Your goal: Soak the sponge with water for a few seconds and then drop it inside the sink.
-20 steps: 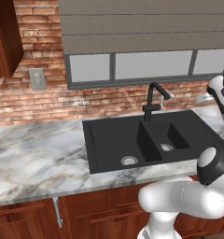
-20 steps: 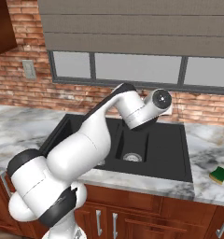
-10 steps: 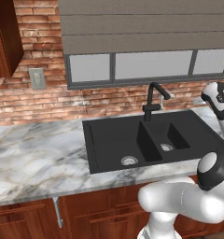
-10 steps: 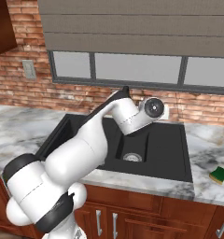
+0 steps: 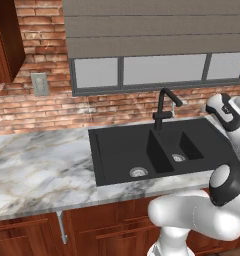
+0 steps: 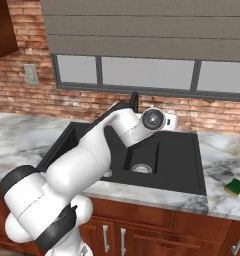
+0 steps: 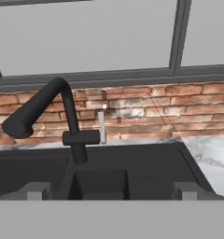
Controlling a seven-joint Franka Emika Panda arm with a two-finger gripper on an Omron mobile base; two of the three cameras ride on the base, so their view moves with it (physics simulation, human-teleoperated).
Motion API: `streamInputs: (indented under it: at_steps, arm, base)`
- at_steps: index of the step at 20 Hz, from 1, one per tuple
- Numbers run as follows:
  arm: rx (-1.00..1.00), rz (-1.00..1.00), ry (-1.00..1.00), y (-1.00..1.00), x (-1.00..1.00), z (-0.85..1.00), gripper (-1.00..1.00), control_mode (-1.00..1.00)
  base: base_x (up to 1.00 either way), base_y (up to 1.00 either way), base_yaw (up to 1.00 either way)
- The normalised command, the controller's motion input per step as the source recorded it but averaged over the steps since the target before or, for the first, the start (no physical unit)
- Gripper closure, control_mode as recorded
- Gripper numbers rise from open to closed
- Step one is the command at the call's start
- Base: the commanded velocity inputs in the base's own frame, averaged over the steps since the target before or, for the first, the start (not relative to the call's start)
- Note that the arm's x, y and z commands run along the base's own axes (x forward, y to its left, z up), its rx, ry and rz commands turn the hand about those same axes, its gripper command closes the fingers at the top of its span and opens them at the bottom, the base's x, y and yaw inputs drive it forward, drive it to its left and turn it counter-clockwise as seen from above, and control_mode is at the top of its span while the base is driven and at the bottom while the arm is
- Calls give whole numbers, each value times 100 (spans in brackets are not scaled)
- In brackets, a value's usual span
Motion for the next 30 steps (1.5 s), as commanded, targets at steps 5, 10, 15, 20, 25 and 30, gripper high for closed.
streamInputs:
  at_steps: [5, 10, 15, 20, 25, 30]
  arm:
    - [0, 0, -11, -3, 1, 0, -100, -100]
    - [0, 1, -7, -20, 0, 0, -100, -100]
    - [0, 5, -1, -25, 0, 0, -100, -100]
    - [0, 4, 0, -1, 0, 0, -100, -100]
    - [0, 12, 0, 20, 0, 0, -100, -100]
    - [0, 18, 0, 8, 0, 0, -100, -100]
  base:
    - [0, 0, 0]
    - [0, 0, 0]
    - [0, 0, 0]
    - [0, 0, 0]
    - [0, 0, 0]
    - [0, 0, 0]
